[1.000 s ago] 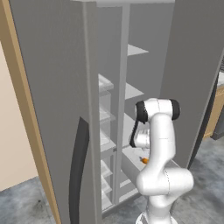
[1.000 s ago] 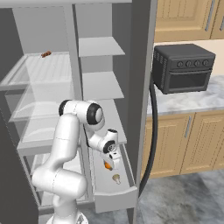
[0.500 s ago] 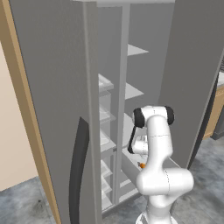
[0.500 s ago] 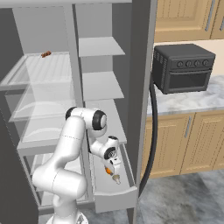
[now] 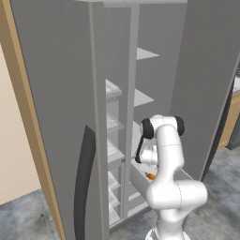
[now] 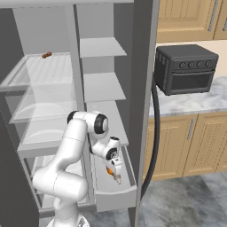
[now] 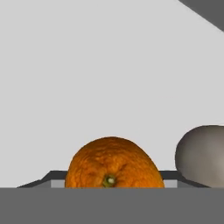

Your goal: Take the mushroom and tangerine from the fridge shelf and place them in the freezer drawer to begin freezing them.

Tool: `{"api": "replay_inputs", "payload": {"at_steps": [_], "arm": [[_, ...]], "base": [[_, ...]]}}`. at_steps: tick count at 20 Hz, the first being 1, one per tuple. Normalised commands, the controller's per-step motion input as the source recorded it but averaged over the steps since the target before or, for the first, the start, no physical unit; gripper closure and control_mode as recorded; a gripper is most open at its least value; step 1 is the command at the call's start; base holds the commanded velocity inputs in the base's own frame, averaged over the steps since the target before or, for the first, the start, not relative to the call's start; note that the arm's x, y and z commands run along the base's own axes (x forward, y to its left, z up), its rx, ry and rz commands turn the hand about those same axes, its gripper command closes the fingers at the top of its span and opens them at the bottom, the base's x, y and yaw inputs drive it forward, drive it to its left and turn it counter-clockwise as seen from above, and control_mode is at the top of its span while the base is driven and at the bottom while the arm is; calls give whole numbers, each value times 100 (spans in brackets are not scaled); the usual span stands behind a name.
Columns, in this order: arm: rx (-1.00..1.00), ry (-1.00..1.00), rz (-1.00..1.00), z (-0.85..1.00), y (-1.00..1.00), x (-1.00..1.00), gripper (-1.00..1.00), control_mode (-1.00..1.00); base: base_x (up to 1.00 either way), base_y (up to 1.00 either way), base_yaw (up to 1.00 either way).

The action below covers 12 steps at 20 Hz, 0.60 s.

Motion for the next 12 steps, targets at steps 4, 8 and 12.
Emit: {"api": "replay_inputs", "payload": {"at_steps": [4, 8, 12], "arm": [[2, 0, -2, 57, 0, -4, -100, -100], [2, -4, -3, 99, 0, -27, -100, -100], [2, -10, -3, 100, -1, -75, -100, -100]], "base": [[0, 0, 0], [0, 0, 0], [0, 0, 0]]}}
